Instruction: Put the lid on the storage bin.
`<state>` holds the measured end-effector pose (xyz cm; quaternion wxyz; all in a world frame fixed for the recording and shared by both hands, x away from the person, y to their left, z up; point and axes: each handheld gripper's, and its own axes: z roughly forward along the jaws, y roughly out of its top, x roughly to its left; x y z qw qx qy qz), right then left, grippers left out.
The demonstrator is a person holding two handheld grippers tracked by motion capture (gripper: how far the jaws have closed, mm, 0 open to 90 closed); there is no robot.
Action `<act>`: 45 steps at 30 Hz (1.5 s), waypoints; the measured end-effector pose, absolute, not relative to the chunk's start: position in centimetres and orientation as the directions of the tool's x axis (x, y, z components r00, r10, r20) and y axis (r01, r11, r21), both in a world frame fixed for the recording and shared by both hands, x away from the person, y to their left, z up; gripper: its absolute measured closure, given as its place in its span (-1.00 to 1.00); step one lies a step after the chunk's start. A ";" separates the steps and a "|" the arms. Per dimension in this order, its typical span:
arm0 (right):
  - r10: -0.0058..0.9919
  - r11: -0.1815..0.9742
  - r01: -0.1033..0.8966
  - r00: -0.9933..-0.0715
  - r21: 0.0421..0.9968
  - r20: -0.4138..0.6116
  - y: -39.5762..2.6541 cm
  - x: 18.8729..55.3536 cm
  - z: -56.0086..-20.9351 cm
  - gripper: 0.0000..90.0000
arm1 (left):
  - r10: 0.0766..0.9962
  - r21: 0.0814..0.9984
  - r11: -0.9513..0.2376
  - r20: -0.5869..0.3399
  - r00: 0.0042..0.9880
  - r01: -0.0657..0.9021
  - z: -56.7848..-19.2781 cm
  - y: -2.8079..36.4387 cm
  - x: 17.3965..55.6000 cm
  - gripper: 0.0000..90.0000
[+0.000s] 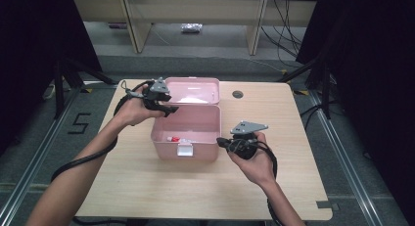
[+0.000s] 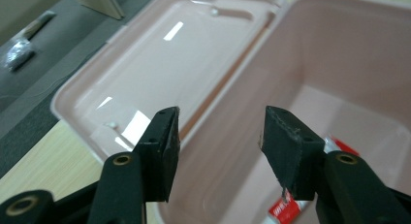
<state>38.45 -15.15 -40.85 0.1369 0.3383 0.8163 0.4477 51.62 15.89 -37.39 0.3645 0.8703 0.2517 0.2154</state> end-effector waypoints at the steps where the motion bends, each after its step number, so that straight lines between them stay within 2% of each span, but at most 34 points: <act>1: 0.664 0.384 0.399 -0.746 0.833 0.052 -14.8 38.5 -40.7 1.00 | 0.623 0.751 -0.590 0.191 0.759 0.296 -37.2 16.1 51.8 0.07; 5: 0.664 0.390 0.389 -0.747 0.835 0.037 -14.3 38.2 -40.2 1.00 | 0.660 0.784 -0.539 0.166 0.732 0.308 -36.7 16.3 51.8 0.10; 11: 0.653 0.403 0.372 -0.757 0.836 0.023 -13.9 38.2 -39.4 1.00 | 0.665 0.775 -0.550 0.181 0.724 0.311 -36.3 16.3 52.1 0.11; 22: 0.606 0.422 0.344 -0.795 0.839 0.021 -11.4 38.5 -38.9 1.00 | 0.787 0.787 -0.441 0.108 0.607 0.432 -37.2 17.2 54.2 0.19; 29: 0.585 0.434 0.344 -0.810 0.832 0.030 -10.0 38.6 -39.2 1.00 | 0.827 0.778 -0.412 0.100 0.554 0.474 -37.7 18.2 55.2 0.19; 36: 0.556 0.463 0.357 -0.830 0.811 0.048 -8.4 38.4 -39.8 1.00 | 0.862 0.788 -0.323 0.017 0.506 0.524 -38.6 18.4 56.2 0.20; 45: 0.520 0.498 0.339 -0.853 0.798 0.038 -6.8 38.2 -40.8 1.00 | 0.881 0.767 -0.290 -0.021 0.473 0.573 -39.0 18.3 57.1 0.24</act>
